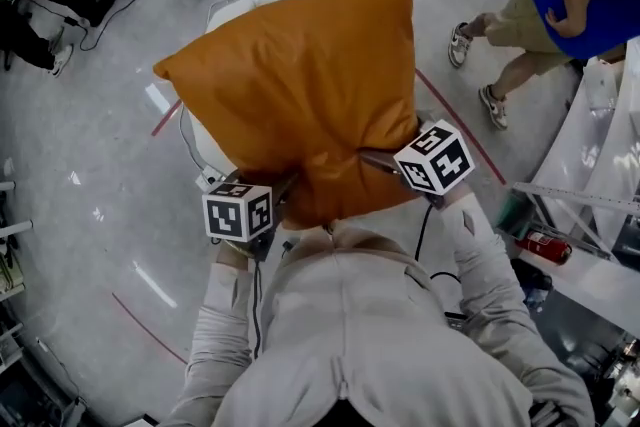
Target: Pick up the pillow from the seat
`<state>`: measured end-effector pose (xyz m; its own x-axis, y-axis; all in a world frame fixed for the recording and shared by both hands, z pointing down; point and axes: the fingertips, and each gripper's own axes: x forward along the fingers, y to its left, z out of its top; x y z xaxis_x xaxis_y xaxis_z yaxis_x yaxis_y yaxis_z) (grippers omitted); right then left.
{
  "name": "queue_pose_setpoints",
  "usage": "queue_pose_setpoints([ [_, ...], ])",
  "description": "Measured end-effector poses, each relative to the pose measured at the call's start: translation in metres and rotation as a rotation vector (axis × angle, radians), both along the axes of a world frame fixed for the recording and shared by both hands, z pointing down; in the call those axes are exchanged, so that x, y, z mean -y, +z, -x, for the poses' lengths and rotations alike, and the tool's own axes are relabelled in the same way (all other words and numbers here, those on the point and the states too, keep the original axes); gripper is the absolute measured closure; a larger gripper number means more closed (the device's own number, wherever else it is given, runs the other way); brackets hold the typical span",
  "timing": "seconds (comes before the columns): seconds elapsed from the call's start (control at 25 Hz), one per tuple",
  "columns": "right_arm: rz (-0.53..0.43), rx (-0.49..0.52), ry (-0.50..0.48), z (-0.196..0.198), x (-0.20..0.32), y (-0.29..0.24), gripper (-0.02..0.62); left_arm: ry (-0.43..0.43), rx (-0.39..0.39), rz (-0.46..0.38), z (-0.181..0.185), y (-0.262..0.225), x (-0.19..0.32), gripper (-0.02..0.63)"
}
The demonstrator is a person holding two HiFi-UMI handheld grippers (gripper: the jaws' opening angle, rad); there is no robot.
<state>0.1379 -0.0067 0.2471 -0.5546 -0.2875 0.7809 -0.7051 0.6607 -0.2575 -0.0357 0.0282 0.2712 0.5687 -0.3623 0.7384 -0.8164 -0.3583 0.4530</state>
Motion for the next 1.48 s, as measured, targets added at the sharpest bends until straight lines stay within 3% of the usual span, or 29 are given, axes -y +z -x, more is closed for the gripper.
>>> queue_pose_setpoints([
  [0.72,-0.070,0.026,-0.049,0.007,-0.005,-0.034,0.189,-0.032,0.015,-0.068,0.007,-0.035,-0.009,0.318],
  [1.48,-0.063,0.028,-0.053,0.009,0.002,-0.034,0.187,-0.035,0.007,-0.056,0.009,-0.034,-0.002,0.316],
])
